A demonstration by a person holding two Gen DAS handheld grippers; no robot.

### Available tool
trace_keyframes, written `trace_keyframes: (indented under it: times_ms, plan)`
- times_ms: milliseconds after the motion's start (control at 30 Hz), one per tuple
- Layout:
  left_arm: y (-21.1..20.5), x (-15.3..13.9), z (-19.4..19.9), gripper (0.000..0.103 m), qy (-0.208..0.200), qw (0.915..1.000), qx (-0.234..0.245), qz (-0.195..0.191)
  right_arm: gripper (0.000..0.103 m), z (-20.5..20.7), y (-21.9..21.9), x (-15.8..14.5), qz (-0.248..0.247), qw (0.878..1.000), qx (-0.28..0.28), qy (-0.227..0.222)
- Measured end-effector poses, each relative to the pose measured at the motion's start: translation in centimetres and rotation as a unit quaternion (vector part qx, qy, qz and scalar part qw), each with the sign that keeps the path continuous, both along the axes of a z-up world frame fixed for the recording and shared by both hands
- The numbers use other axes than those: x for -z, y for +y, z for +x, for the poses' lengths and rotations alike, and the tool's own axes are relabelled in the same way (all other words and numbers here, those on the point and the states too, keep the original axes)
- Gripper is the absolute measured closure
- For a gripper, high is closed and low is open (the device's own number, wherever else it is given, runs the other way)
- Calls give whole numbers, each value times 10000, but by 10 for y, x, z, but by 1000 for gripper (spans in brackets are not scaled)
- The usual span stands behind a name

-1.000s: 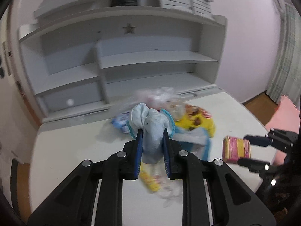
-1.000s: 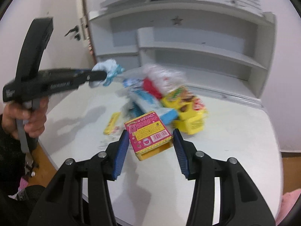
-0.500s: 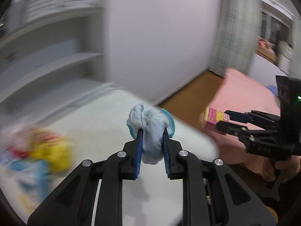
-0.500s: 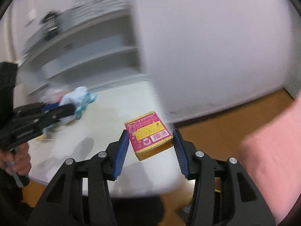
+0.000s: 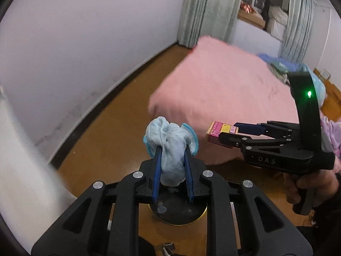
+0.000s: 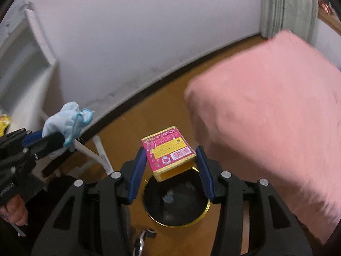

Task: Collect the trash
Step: 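Carry the cloth and box to the bin and open both tools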

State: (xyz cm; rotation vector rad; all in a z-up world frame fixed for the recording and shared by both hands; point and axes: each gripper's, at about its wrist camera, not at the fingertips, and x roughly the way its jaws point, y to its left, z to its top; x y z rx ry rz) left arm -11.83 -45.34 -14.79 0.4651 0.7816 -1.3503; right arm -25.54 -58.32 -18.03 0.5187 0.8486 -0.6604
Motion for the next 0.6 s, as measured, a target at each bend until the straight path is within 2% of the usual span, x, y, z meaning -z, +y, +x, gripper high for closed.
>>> trace_keyframes:
  times_ms: [233,300,367,500,600]
  plan:
    - [-50,106,-5,84,110,9958,5,910,56,-7,-25,94,783,9953,177,537]
    - [-57,136,-6,84,76,9932,-66,1158,56,-4,-24,115,907,9931,150,721]
    - [-61,163,0,84,231,9896,-199,1403,56,-4,-19,137,1005,9907,104,913]
    - [-51,187,7,84,633,9825,-335,1721,56,-2,-16,163,1162,9870,38,1113]
    - [-53,195,10,84,656,9816,-344,1758,56,-2,-15,170,1256,9854,43,1145]
